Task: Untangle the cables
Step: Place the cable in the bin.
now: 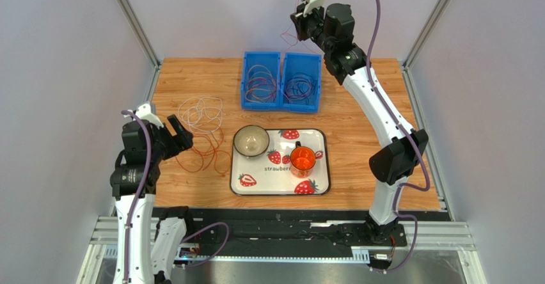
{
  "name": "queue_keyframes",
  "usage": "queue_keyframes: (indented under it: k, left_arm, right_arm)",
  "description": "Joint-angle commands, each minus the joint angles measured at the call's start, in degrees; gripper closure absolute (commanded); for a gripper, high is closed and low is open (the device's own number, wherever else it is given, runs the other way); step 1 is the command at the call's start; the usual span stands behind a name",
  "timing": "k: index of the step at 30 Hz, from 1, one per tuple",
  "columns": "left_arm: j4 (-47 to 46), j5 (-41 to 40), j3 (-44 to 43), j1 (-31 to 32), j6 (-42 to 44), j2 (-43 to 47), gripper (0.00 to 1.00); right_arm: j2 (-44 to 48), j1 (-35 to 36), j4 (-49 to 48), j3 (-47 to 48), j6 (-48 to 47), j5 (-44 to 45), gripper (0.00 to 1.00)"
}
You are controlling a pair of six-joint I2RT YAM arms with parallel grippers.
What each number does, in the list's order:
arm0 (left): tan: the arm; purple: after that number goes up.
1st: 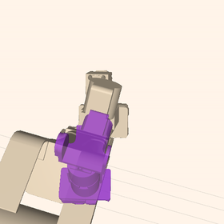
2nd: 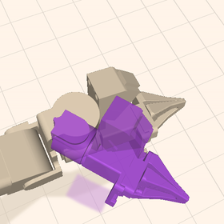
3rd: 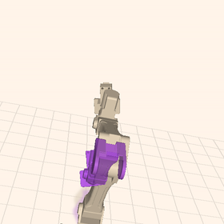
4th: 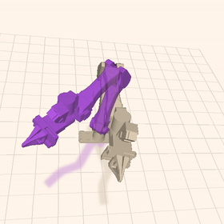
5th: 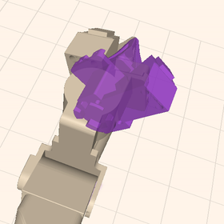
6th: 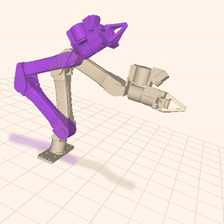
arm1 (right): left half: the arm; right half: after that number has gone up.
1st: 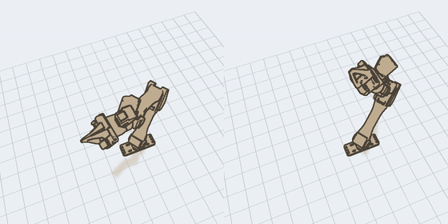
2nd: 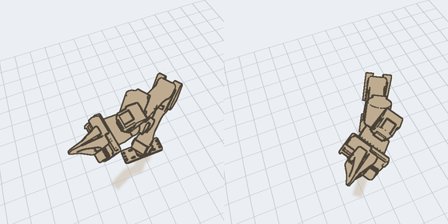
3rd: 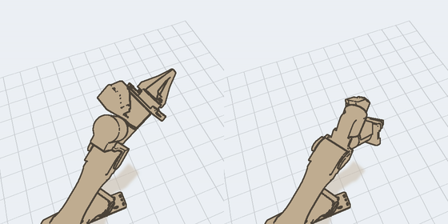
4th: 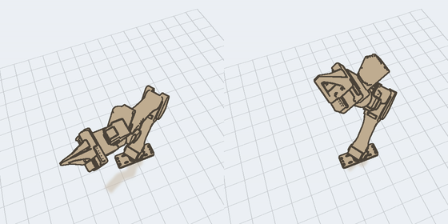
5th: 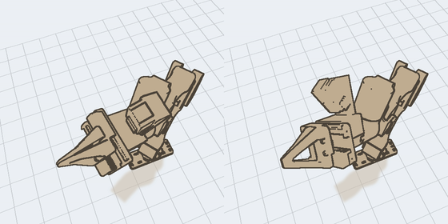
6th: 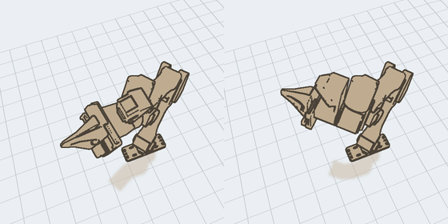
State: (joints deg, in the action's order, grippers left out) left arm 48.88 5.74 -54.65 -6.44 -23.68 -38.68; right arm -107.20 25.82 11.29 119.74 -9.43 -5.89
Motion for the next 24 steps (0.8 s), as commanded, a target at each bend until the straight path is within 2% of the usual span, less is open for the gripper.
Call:
queue_keyframes:
  k: [1,17,24]
  left_arm:
    - [-0.5,0.7,0.0,-0.2,1.2,0.4,0.13]
    - [-0.8,1.1,0.2,-0.2,1.2,-0.3,0.18]
    - [-0.8,1.2,0.2,-0.2,1.3,-0.5,0.20]
  right_arm:
    - [-1.3,-0.8,-3.3,3.5,0.6,-0.2,1.00]
    - [-4.9,-4.5,-5.9,0.3,2.3,-0.4,1.00]
    - [-9.5,-7.1,-8.4,-1.7,9.1,-4.7,1.00]
